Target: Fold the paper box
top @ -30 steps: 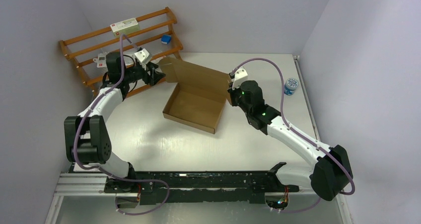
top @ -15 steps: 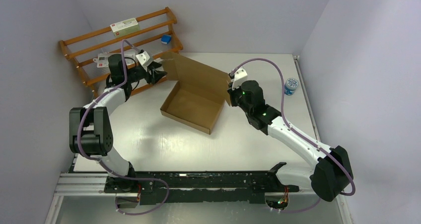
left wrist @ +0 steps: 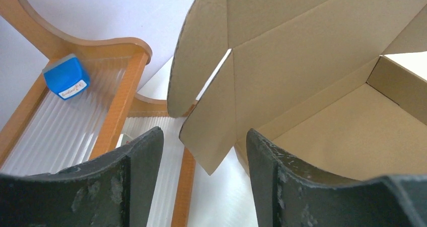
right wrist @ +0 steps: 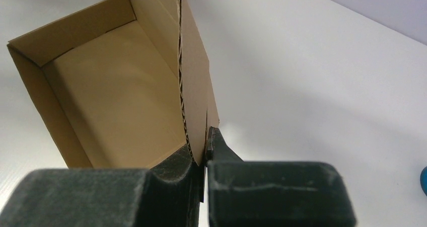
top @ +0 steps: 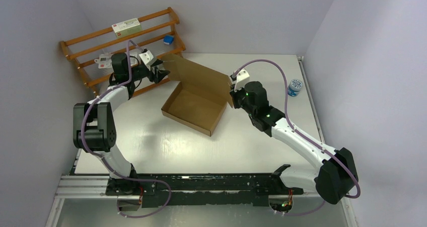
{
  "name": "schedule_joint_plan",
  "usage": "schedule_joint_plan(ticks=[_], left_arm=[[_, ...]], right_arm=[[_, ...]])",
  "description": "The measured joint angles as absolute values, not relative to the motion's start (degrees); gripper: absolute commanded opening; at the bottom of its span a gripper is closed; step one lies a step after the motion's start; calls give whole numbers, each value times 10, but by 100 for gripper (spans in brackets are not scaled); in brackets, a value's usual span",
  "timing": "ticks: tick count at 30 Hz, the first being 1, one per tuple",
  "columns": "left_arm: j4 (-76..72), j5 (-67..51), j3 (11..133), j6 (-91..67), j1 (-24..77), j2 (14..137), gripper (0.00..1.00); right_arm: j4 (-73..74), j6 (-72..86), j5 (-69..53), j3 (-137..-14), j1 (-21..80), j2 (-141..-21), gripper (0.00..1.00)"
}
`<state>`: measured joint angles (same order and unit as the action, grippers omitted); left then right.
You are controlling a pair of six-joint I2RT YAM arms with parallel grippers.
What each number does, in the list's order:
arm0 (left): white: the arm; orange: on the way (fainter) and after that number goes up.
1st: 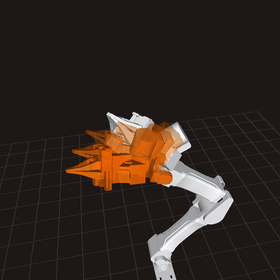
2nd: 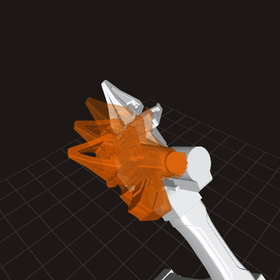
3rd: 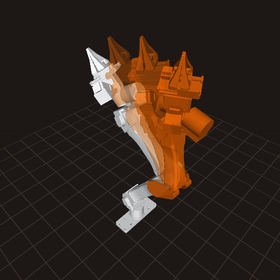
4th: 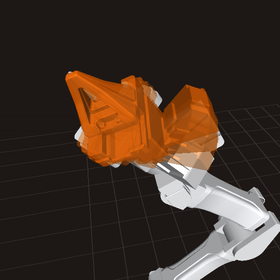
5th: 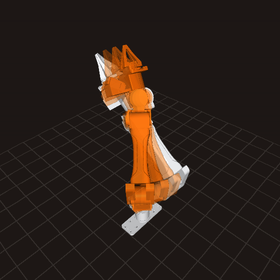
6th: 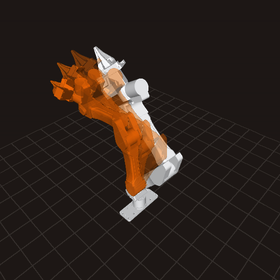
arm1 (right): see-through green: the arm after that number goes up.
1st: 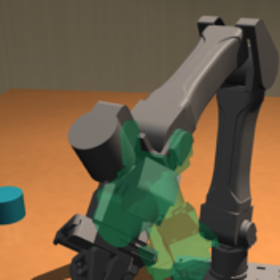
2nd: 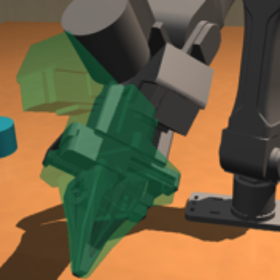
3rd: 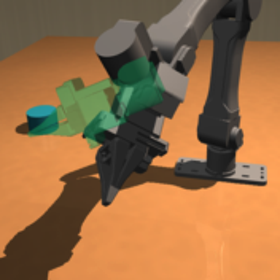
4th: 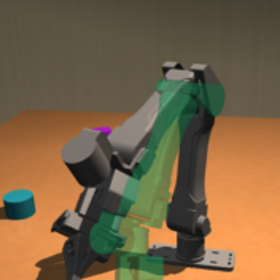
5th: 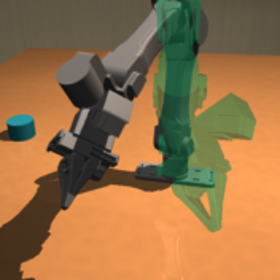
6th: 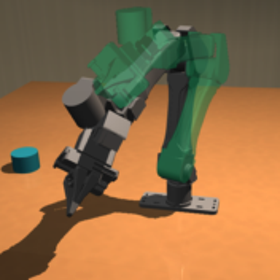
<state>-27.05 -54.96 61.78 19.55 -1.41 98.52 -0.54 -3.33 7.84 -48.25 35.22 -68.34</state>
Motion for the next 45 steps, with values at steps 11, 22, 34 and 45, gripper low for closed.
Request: schedule_joint_plan(ticks=[11,22,34,45], left_arm=[[-249,-614,659,184,-14,1008,12],[-192,-500,604,134,29,907,11],[-72,-240,599,-17,126,822,17],[-46,-63,524,-208,204,747,18]], right_arm=[[1,-35,70,-489,352,-688,0],[16,8,124,-516,350,-710,0],[61,97,172,-554,349,-732,0],[120,196,285,-611,382,-775,1]])
